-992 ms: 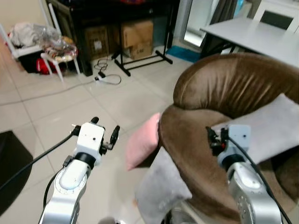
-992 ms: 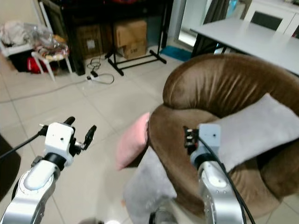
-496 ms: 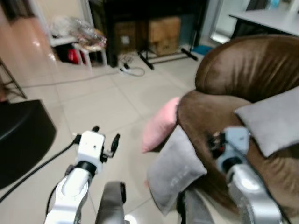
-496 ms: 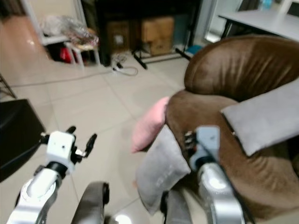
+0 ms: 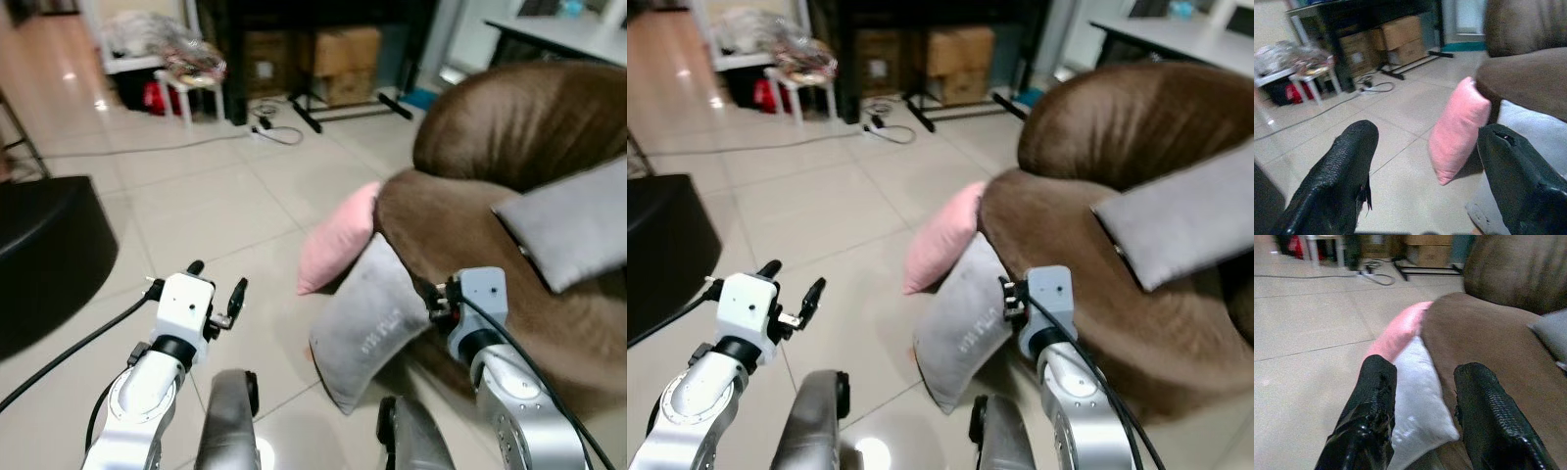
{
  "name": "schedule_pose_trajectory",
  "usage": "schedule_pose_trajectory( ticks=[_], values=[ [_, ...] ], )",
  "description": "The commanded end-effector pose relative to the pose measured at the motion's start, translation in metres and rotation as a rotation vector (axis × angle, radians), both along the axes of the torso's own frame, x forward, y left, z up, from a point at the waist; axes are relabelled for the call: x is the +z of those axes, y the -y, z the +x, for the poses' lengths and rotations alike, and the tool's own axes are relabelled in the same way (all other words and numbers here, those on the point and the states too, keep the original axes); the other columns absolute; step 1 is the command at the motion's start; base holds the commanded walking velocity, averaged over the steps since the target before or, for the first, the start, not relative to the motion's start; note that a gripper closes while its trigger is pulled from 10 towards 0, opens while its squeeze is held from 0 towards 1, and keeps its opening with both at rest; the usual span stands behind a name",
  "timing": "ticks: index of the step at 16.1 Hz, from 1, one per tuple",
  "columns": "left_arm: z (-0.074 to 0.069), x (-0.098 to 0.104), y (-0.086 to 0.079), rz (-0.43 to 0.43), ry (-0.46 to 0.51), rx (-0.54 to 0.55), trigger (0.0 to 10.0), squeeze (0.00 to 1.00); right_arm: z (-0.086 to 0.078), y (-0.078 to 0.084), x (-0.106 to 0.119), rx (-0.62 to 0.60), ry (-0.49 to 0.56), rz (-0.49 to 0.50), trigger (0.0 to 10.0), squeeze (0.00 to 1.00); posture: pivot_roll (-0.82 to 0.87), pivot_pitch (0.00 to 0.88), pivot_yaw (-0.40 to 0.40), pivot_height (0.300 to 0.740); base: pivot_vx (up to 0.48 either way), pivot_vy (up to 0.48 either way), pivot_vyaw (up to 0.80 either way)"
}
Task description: Move the pillow to the sofa from floor
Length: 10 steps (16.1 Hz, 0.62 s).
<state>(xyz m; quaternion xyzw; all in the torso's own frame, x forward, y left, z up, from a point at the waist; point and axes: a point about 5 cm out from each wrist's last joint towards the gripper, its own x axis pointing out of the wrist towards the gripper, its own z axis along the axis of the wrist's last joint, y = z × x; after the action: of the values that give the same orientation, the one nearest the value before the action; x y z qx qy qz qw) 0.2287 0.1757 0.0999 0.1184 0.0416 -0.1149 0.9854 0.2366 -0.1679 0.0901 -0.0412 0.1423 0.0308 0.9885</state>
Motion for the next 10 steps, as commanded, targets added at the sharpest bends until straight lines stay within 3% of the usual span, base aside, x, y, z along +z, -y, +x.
schedule_pose_trajectory(
  ticks=[1, 5, 10],
  values=[
    [0.0029, 0.0073, 0.0033, -0.010, 0.021, -0.024, 10.0, 0.00, 0.0001, 0.0031, 0.0016, -0.014, 0.009, -0.001, 10.0, 0.00, 0.00, 0.000, -0.016, 0.574, 0.300, 0.000, 0.00],
    [0.0054, 0.0090, 0.0023, -0.019, 0.025, -0.032, 10.0, 0.00, 0.0007, -0.0001, 0.0030, -0.016, 0.028, 0.022, 10.0, 0.00, 0.00, 0.000, -0.012, 0.574, 0.334, 0.000, 0.00],
    [0.0048, 0.0095, 0.0020, -0.031, 0.031, -0.019, 10.0, 0.00, 0.0054, -0.0046, 0.0036, 0.039, 0.019, -0.043, 10.0, 0.00, 0.01, 0.000, -0.031, 0.574, 0.392, 0.000, 0.00]
  ],
)
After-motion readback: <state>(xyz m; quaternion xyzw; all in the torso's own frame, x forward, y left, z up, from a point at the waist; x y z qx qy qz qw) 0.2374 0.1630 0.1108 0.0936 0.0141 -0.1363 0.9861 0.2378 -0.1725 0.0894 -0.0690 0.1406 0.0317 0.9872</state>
